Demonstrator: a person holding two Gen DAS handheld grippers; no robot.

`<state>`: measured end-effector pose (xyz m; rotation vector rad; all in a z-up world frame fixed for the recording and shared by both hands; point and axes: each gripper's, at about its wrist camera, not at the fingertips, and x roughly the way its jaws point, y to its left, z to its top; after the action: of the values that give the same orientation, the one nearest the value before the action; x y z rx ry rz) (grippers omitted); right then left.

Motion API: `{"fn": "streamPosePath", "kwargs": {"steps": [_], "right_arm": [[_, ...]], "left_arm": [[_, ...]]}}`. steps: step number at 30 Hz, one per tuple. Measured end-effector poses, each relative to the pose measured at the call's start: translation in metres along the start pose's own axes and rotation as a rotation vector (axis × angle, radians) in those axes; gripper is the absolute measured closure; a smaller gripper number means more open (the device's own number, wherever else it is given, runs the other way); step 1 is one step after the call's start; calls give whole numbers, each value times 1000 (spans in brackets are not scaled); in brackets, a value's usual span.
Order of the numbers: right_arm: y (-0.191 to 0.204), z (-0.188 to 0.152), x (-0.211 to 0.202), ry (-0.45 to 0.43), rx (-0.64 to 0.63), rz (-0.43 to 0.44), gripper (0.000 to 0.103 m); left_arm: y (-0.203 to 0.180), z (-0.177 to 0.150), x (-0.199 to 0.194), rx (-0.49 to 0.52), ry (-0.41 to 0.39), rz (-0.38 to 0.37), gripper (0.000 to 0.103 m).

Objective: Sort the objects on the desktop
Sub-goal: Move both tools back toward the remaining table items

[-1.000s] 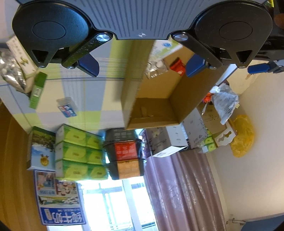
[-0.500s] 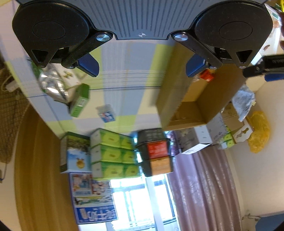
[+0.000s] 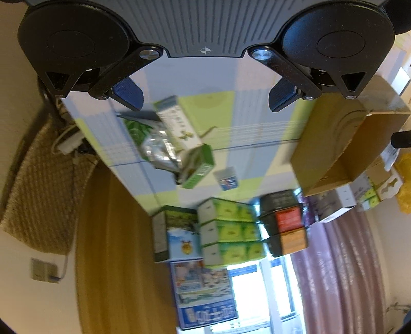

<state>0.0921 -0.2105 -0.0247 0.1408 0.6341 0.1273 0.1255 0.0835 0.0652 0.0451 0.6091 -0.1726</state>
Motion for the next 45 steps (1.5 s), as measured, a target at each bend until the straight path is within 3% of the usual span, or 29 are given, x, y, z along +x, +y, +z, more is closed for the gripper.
{"fn": "streamPosePath", "kwargs": {"steps": [9, 19, 30, 39, 45], "right_arm": [[-46, 12, 0, 34, 17, -19, 2], [-75, 48, 28, 94, -114, -1, 2], [-98, 65, 105, 181, -247, 17, 2], [-117, 61, 174, 247, -258, 49, 3], [-122, 64, 207, 269, -261, 72, 4]], "left_arm": [[-54, 4, 31, 22, 64, -73, 2], [-105, 12, 86, 106, 116, -95, 2], [-129, 8, 163, 152, 170, -94, 2], [-134, -3, 225, 134, 189, -102, 2], [-130, -9, 241, 104, 185, -128, 2]]}}
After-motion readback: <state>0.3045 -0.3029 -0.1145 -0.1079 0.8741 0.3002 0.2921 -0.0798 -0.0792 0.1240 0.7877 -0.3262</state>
